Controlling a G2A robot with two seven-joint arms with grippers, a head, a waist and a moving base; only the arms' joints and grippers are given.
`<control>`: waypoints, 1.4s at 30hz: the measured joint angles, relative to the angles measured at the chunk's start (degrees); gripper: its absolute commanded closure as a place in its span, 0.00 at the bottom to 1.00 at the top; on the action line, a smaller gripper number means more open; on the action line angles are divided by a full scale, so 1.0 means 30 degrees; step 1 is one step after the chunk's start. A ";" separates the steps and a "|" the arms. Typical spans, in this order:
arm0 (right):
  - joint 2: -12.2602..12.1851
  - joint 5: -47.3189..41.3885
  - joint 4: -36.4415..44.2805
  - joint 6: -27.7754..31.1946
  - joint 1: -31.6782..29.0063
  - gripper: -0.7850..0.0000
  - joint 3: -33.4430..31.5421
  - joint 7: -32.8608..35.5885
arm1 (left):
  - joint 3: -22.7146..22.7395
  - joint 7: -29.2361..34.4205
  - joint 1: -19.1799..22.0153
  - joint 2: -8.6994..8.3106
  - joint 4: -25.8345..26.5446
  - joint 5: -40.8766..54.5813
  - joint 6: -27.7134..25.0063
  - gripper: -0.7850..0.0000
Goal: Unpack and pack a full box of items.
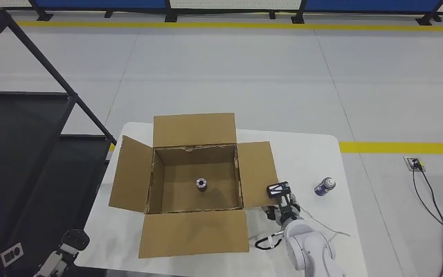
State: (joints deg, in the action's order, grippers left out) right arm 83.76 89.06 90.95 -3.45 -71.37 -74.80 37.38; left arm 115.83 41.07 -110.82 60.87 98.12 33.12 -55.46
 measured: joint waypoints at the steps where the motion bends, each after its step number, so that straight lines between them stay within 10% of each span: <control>1: 0.0013 -0.0009 -0.0165 -0.0075 0.0072 0.06 0.0061 -0.0041 | 0.0000 0.0000 0.0000 0.0000 0.0000 0.0000 0.0000 0.00; 8: 0.0136 0.0485 -0.1746 -0.0991 0.0985 0.29 0.0594 0.0106 | 0.0000 0.0000 0.0000 0.0000 0.0000 0.0000 0.0000 0.00; 10: 0.0166 0.0384 -0.2157 -0.1102 0.1231 0.50 0.0640 -0.0032 | 0.0000 0.0000 0.0000 0.0000 0.0000 0.0000 0.0000 0.00; 21: 0.0168 0.0583 -0.2187 -0.1784 0.1220 1.00 0.0457 -0.0433 | 0.0000 0.0000 0.0000 0.0000 0.0000 0.0000 0.0000 0.00; 34: -0.0225 -0.1363 0.7225 -0.2707 -0.4294 1.00 -0.2771 -0.3244 | 0.0000 0.0000 0.0000 0.0000 0.0000 0.0000 0.0000 0.00; 42: -0.0327 0.0455 1.3688 -0.0131 -0.5468 1.00 -0.0249 -0.2399 | 0.0000 0.0000 0.0000 0.0000 0.0000 0.0000 0.0000 0.00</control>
State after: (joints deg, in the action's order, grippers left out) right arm 82.78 90.43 132.02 -3.84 -87.77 -75.55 30.19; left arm 115.83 41.07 -110.82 60.87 98.12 33.12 -55.46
